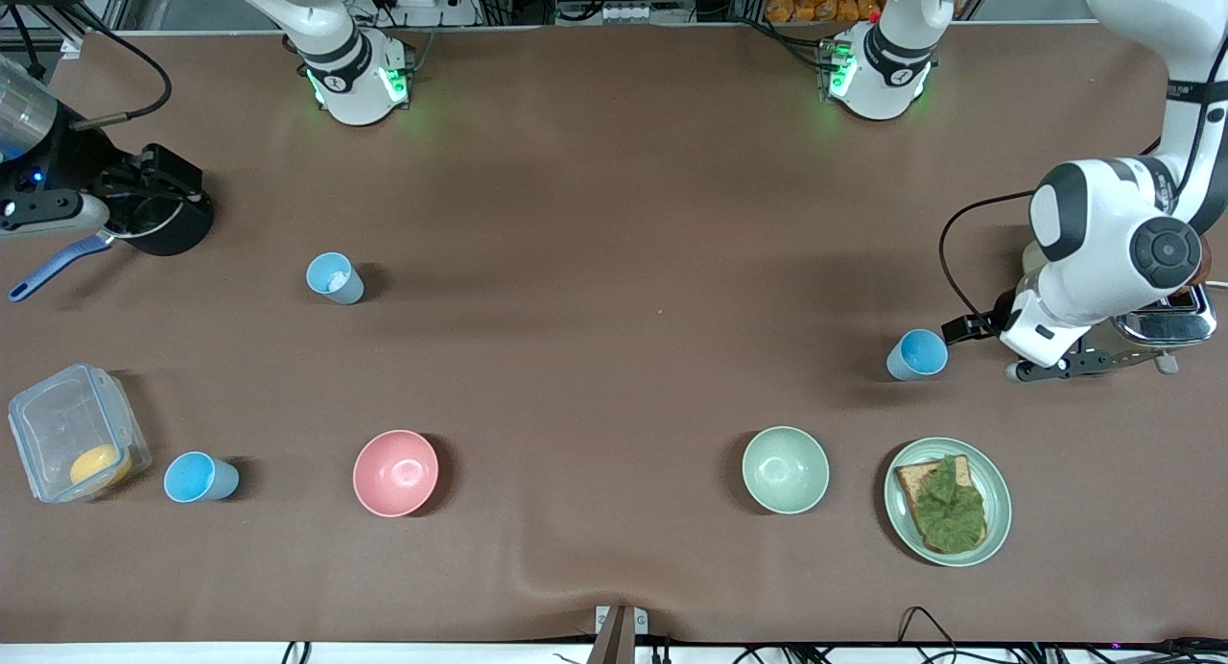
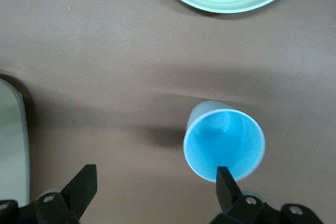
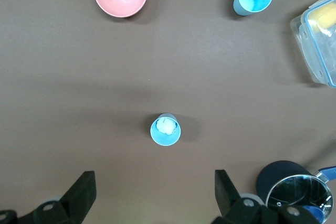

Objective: Stack blue cups with both arms
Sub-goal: 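Close the left gripper around the blue cup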

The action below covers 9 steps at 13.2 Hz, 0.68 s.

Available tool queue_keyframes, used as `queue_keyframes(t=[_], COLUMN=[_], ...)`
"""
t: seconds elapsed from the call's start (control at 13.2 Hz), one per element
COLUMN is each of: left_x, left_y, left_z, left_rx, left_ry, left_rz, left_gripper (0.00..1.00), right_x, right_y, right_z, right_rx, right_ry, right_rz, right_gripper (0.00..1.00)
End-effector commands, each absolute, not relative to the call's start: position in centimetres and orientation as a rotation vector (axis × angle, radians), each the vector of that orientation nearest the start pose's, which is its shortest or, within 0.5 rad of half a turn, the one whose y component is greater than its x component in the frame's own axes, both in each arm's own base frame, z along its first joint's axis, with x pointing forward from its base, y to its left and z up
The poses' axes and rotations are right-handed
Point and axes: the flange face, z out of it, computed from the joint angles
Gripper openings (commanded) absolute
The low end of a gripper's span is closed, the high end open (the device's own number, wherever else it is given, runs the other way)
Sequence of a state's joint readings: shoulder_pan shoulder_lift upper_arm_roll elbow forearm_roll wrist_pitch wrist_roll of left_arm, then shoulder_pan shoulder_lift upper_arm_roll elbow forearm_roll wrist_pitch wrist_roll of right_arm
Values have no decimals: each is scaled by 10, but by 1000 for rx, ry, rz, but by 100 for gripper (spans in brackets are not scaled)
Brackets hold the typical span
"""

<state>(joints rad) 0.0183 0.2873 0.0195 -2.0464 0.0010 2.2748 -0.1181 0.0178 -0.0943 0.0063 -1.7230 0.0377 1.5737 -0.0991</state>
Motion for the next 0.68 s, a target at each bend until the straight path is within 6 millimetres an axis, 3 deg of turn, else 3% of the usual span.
queue_keyframes(t=[0.0,0.3,0.53,0.61], left_x=[588,591,588,587], left_y=[22,10,10,10], left_z=[286,263,240,238], left_rx=[-3110,-3116,-3113,-3113], left_ry=[-249,-239,-240,-238], left_rz=[70,73,128,133], left_gripper=[100,100,96,87], right_x=[520,505,485,490], right_y=[13,2,3,6], right_z=[611,618,673,667], right_rx=[-3092,-3079,-3071,-3073], right_ry=[-222,-209,-218,-226], right_rz=[87,198,234,227], right_gripper=[100,100,100,100])
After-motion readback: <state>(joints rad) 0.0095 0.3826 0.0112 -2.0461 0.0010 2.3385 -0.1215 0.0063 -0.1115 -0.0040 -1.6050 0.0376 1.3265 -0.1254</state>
